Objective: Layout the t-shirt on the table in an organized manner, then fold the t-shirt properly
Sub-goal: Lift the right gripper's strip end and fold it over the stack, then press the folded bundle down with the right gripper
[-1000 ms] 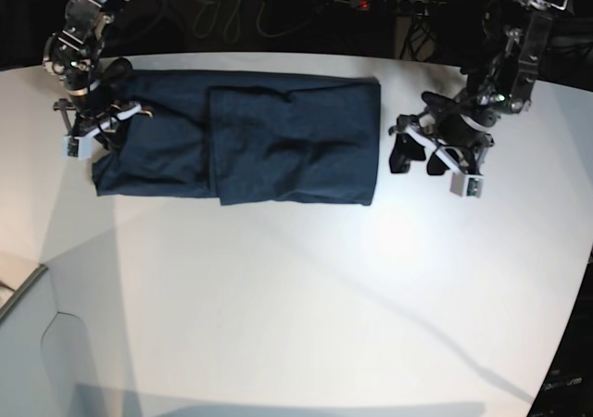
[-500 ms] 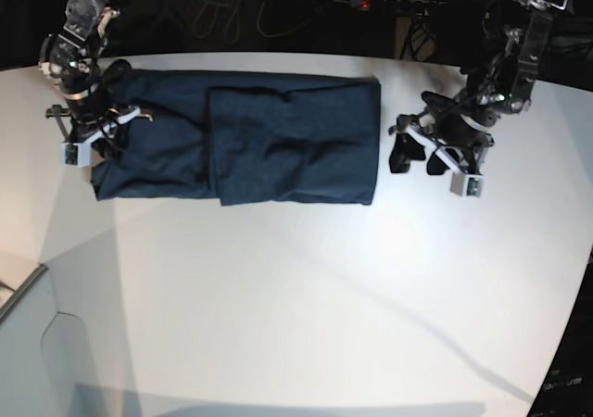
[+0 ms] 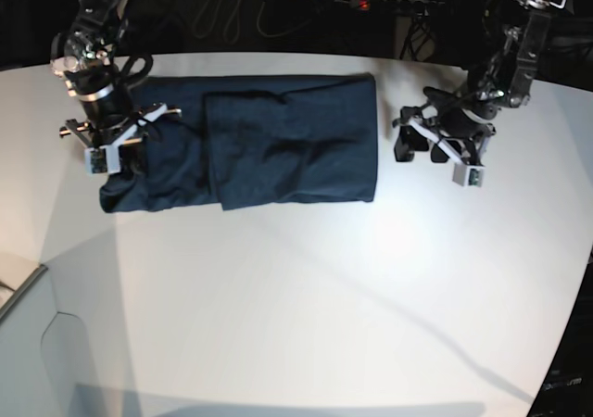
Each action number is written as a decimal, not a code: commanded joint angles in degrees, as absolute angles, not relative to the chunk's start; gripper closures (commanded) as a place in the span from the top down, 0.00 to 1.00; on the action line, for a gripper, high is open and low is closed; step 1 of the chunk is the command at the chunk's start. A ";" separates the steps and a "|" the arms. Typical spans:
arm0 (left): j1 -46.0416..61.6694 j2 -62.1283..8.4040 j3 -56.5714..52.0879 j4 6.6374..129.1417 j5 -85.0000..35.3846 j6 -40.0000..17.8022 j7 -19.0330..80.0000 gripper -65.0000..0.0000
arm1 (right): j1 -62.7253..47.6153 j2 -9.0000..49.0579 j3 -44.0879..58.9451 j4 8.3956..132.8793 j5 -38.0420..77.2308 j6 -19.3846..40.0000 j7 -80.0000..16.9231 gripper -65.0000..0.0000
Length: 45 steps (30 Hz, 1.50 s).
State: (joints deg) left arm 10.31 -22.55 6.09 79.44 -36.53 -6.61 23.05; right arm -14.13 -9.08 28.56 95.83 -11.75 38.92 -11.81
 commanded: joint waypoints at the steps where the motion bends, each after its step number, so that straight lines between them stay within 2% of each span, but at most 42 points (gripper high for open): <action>1: 9.71 -22.99 5.93 80.04 -37.05 -6.81 21.85 0.61 | -14.29 -9.00 27.56 97.71 -10.77 40.00 -10.15 0.00; 13: 7.69 -18.51 6.11 76.09 -36.44 -6.81 21.85 0.61 | -18.59 -9.00 10.24 104.66 -11.12 40.00 -10.15 0.00; 18: 5.58 -16.04 6.20 72.04 -36.44 -6.81 22.11 0.61 | -18.59 -9.00 4.88 104.66 -11.21 40.00 -10.15 0.00; 28: 5.14 -14.37 6.29 71.60 -36.44 -6.81 22.20 0.61 | -17.89 -9.00 -6.29 104.40 -11.30 40.00 -10.15 0.00; 45: 5.76 -14.73 6.11 72.40 -36.44 -6.81 22.29 0.61 | -9.54 -9.00 -11.91 90.24 -11.38 40.00 -10.15 0.00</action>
State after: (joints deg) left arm 5.56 -14.35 6.13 71.90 -36.32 -7.14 20.53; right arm -10.22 -8.56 -11.68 89.21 -12.49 38.98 -11.92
